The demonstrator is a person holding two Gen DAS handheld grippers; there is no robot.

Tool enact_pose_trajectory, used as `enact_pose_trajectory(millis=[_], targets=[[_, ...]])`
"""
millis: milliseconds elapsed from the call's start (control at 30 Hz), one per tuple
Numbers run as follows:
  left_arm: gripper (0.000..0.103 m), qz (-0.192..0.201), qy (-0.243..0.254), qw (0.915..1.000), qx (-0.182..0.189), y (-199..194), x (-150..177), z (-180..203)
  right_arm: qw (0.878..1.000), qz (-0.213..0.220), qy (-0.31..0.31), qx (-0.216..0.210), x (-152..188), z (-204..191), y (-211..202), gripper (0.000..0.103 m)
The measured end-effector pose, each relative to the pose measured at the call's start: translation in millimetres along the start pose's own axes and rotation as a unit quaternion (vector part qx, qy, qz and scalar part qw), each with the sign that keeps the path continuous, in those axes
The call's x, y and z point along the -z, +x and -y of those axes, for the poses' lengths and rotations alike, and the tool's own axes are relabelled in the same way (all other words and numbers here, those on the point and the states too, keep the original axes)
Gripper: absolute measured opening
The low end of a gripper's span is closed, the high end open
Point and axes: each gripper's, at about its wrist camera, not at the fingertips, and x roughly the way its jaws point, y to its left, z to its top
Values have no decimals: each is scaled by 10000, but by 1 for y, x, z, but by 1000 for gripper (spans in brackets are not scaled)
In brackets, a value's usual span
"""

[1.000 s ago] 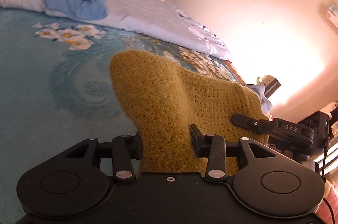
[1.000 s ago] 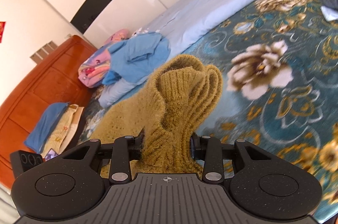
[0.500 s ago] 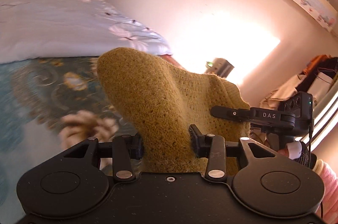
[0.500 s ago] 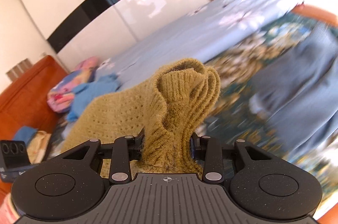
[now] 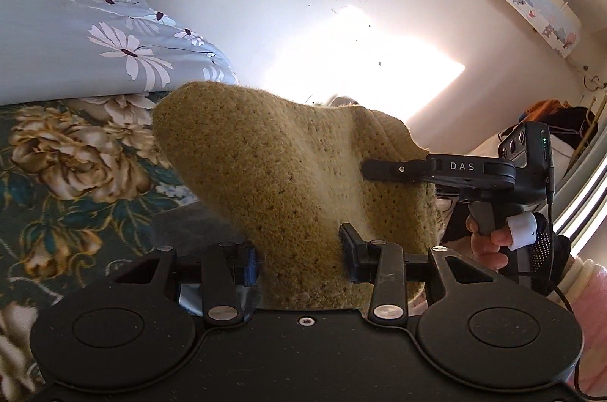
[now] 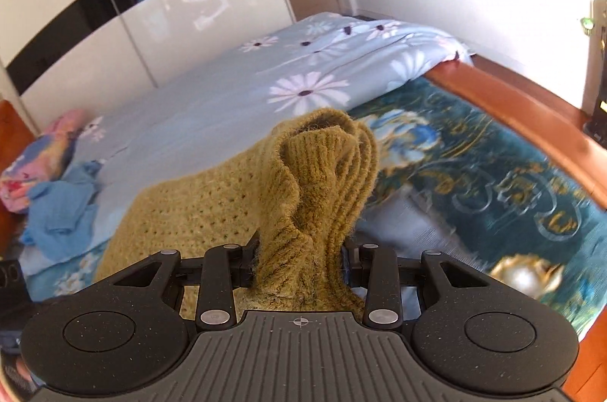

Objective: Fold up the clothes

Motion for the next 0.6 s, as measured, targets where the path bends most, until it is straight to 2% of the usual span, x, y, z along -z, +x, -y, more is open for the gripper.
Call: enact_pose_trajectory(millis=[167, 367, 500, 600], targets=[[39, 185, 102, 9998, -51, 39, 3, -5, 9999, 99, 24, 68, -22, 38, 26, 34], [39, 17, -11, 9997, -232, 68, 31, -38, 9990, -138, 331, 263, -2, 85, 82, 38], [42, -16, -260, 9994, -228, 75, 37, -61, 9982, 10, 593, 48, 10, 107, 90, 44], [43, -35, -263, 9994, -235, 77, 34, -64, 9982, 25, 598, 60, 12, 110, 95, 46]])
